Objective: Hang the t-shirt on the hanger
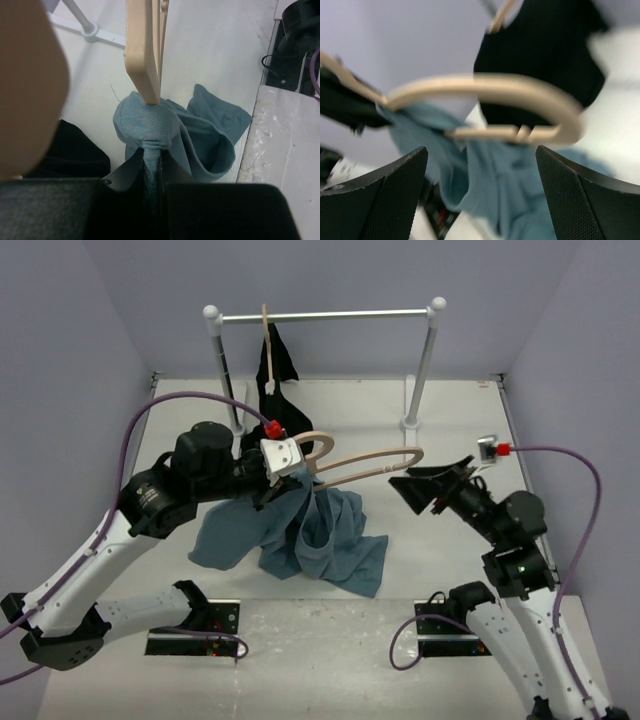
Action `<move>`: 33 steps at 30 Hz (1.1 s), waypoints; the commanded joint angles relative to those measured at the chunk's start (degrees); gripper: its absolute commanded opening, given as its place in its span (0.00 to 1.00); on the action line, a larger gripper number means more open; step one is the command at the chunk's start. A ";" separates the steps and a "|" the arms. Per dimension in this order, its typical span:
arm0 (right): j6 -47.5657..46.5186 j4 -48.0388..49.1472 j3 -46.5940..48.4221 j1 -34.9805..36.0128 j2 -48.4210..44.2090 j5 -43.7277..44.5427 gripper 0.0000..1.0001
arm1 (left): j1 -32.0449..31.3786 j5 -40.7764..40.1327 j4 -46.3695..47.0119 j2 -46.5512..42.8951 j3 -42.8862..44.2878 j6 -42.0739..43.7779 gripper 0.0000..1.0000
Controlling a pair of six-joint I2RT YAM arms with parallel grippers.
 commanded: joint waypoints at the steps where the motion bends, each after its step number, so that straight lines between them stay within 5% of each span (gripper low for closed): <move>1: 4.60 2.05 -4.40 13.48 4.03 11.45 0.92 | 0.21 -0.64 6.90 1.17 1.37 -4.83 0.00; 5: 2.38 -0.91 -4.10 17.70 4.25 21.70 0.93 | 0.21 -1.35 8.35 1.98 1.56 -6.17 0.00; 13: 4.48 1.95 -2.85 26.45 16.02 17.76 0.71 | 0.21 -1.02 16.60 0.68 -1.05 -12.32 0.00; 19: 5.87 7.78 -3.76 34.47 22.85 20.03 0.66 | 0.27 -1.72 18.17 1.19 -2.83 -13.16 0.00; 24: 5.89 7.26 -4.10 36.42 24.89 23.43 0.35 | 0.29 -3.31 18.25 0.99 -2.93 -13.65 0.00; 25: 5.89 6.29 -4.29 36.42 24.83 25.44 0.17 | 0.29 -3.70 18.38 0.60 -2.93 -13.65 0.00; 27: 5.81 3.03 -4.87 36.40 24.25 28.09 0.00 | 0.29 -5.69 18.33 -0.10 -2.71 -15.65 0.00; 31: 2.96 -6.35 -4.87 33.50 18.68 40.47 0.00 | 0.29 -8.63 14.88 -1.34 -1.03 -16.73 0.00; 33: 0.70 -9.14 -4.92 26.57 14.64 39.24 0.00 | 0.29 -7.30 13.44 -2.47 -1.38 -16.74 0.00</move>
